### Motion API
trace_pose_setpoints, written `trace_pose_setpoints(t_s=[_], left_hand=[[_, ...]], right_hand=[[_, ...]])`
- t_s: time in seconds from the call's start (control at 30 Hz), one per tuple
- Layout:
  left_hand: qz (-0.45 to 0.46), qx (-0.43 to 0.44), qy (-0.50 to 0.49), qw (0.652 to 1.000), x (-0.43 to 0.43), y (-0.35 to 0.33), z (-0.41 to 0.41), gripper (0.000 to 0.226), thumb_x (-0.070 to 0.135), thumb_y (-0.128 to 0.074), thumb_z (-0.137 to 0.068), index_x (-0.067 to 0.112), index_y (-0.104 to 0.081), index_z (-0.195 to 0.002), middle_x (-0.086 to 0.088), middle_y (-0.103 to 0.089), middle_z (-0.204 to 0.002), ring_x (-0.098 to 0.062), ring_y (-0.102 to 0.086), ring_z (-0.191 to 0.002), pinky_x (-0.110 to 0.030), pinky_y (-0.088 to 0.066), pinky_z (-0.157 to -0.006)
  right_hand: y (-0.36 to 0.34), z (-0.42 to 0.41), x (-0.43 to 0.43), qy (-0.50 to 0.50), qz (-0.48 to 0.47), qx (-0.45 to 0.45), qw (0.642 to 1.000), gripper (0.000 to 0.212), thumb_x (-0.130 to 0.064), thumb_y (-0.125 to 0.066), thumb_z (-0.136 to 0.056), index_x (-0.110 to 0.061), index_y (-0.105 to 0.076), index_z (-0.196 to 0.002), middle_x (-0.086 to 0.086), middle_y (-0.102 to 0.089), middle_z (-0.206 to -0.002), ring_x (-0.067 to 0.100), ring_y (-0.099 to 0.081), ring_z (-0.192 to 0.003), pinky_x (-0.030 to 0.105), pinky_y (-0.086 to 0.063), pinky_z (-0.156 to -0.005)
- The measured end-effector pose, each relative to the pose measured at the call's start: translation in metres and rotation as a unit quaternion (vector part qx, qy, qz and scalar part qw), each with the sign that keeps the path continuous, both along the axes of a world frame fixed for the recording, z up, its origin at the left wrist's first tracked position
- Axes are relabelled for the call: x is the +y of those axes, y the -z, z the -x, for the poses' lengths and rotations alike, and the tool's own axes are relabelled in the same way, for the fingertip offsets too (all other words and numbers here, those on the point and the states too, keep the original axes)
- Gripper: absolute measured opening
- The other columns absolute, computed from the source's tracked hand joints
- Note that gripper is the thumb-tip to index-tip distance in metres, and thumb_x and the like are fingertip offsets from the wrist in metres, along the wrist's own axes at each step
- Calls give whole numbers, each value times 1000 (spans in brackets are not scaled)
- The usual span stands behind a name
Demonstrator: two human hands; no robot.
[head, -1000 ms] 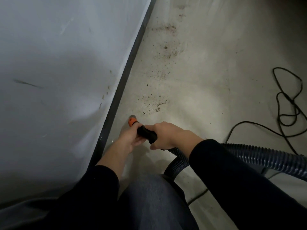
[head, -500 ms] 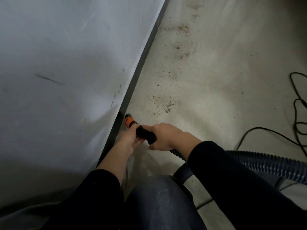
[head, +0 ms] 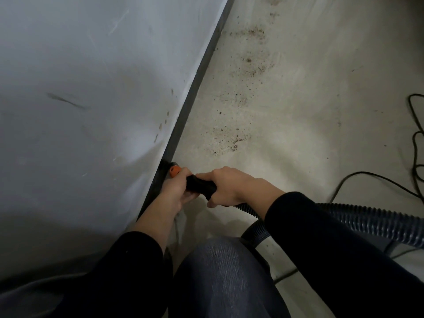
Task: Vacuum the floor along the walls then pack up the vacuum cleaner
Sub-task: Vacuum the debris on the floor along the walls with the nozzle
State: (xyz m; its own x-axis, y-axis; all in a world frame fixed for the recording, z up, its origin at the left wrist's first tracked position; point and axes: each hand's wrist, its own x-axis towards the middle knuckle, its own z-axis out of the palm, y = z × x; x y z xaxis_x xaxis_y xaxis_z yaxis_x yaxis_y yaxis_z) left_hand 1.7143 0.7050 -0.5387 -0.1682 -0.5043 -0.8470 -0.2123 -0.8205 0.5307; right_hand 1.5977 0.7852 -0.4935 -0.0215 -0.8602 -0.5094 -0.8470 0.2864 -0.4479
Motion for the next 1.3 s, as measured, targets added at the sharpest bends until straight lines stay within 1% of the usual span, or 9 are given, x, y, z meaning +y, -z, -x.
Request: trace_pose_setpoints(t_s=[0.07, 0.2, 0.33, 0.5, 0.63, 0.8, 0.9, 1.07, 1.3], left_hand=[[-1, 3, -6, 1000, 1, 0, 1, 28, 16, -59, -93, 0, -58, -116, -21, -65, -109, -24, -66, -79, -29, -54, -44], [-6, 11, -3, 1000, 1, 3, 5, 22, 17, -61, -94, 1, -59, -108, -22, -65, -114, -26, -66, -84, -31, -54, -57], [-11, 24, 18, 999, 4, 3, 14, 23, 17, -59, -95, 1, -58, -111, -21, -64, -115, -27, -65, -91, -31, -54, -62], [-21, 41, 45, 998, 12, 6, 31, 25, 19, -58, -96, 1, -57, -114, -21, -63, -117, -24, -65, -86, -30, -53, -59], [-36, 63, 71, 995, 21, 5, 44, 24, 20, -57, -97, 3, -55, -114, -19, -63, -112, -23, -65, -85, -32, -52, -70], [-30, 74, 90, 993, 29, 8, 56, 26, 20, -57, -98, 4, -55, -118, -16, -65, -106, -21, -65, -85, -30, -53, -63], [-25, 73, 98, 992, 31, 9, 61, 28, 21, -59, -97, 3, -57, -118, -15, -66, -104, -21, -66, -85, -29, -53, -61], [-23, 85, 103, 991, 35, 8, 69, 33, 19, -60, -96, -3, -56, -121, -20, -66, -113, -22, -67, -89, -30, -54, -67], [-8, 85, 110, 990, 40, 6, 85, 43, 20, -63, -94, -5, -54, -128, -18, -68, -98, -22, -69, -81, -24, -55, -52]], right_hand=[[2, 1, 1, 2, 6, 4, 1000, 58, -27, -70, -78, -32, -50, -132, 2, -62, -84, 20, -57, -71, 28, -43, -58], [3, 3, 4, 10, 15, 18, 1000, 58, -29, -68, -79, -30, -48, -133, 1, -58, -81, 22, -56, -71, 28, -41, -58], [0, 5, 11, 9, 19, 49, 999, 63, -29, -65, -82, -30, -42, -140, 0, -51, -76, 23, -55, -72, 30, -42, -59], [-7, 18, 22, 20, 5, 67, 998, 62, -31, -64, -83, -27, -41, -141, 3, -56, -81, 25, -58, -75, 30, -44, -59], [-12, 24, 32, 31, -6, 87, 996, 61, -33, -64, -83, -23, -43, -139, 3, -57, -84, 23, -57, -73, 30, -44, -59], [-19, 32, 41, 44, -23, 98, 994, 57, -35, -65, -84, -21, -45, -136, 3, -55, -84, 24, -56, -74, 30, -43, -60], [-23, 34, 46, 52, -36, 98, 993, 52, -33, -64, -84, -20, -47, -132, 1, -53, -77, 23, -55, -71, 30, -45, -61], [-26, 39, 51, 69, -43, 100, 992, 45, -32, -63, -84, -20, -50, -126, -1, -52, -74, 22, -55, -70, 28, -40, -55], [-26, 48, 53, 87, -53, 136, 986, 37, -30, -59, -86, -17, -51, -120, 1, -47, -74, 19, -48, -64, 27, -34, -48]])
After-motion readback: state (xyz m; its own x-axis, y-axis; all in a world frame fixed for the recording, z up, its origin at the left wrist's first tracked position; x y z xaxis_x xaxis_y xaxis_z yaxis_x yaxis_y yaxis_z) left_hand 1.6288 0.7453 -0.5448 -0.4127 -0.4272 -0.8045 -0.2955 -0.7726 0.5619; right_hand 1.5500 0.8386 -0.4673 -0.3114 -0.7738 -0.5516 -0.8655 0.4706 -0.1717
